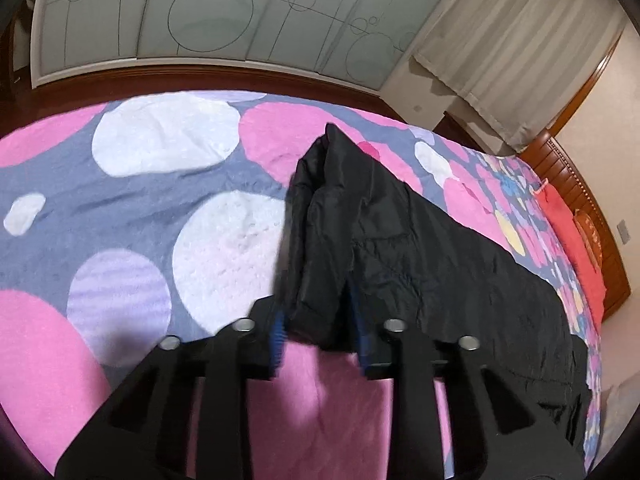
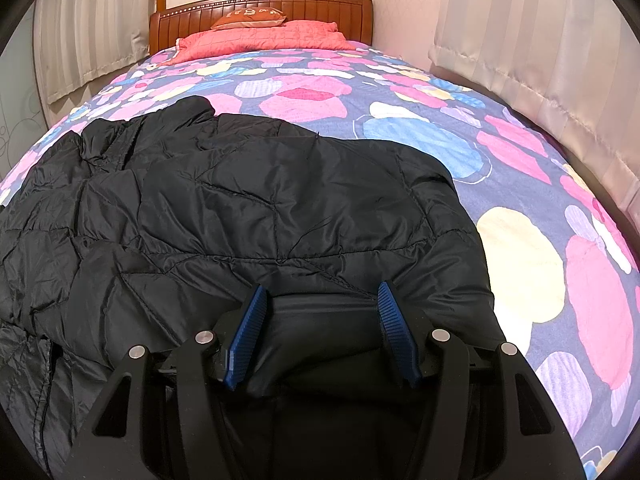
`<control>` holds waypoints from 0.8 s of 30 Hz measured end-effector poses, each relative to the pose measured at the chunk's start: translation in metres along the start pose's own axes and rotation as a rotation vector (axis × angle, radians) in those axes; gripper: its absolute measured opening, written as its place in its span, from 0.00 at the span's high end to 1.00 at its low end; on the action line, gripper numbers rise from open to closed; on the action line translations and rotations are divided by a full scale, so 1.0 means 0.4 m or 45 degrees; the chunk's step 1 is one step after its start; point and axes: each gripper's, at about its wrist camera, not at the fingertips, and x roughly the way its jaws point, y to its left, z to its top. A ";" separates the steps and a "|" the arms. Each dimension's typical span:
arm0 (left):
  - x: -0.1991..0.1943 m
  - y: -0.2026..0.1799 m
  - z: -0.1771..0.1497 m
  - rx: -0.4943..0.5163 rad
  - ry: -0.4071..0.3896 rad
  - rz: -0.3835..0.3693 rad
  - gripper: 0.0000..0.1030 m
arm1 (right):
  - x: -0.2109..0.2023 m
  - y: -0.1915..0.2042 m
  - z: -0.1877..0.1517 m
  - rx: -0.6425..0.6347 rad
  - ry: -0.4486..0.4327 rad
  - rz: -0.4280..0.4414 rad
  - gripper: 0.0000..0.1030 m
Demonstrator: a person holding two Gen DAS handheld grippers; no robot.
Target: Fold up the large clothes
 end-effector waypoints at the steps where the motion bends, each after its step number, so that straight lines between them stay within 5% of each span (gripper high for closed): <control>1: -0.002 0.000 -0.003 -0.009 -0.006 -0.026 0.55 | 0.000 0.001 0.000 0.000 0.000 0.000 0.44; 6: 0.014 -0.021 0.007 0.003 -0.020 -0.030 0.47 | 0.000 0.001 -0.001 0.000 0.000 0.000 0.44; 11: 0.026 -0.026 0.019 0.035 -0.005 0.015 0.88 | 0.001 0.000 0.000 -0.001 -0.001 -0.002 0.44; 19: -0.040 -0.118 0.012 0.225 -0.108 0.012 0.92 | 0.001 -0.001 0.000 -0.001 -0.003 -0.002 0.44; 24: -0.110 -0.257 -0.030 0.410 -0.180 -0.079 0.92 | 0.001 0.001 -0.001 0.000 -0.003 -0.002 0.44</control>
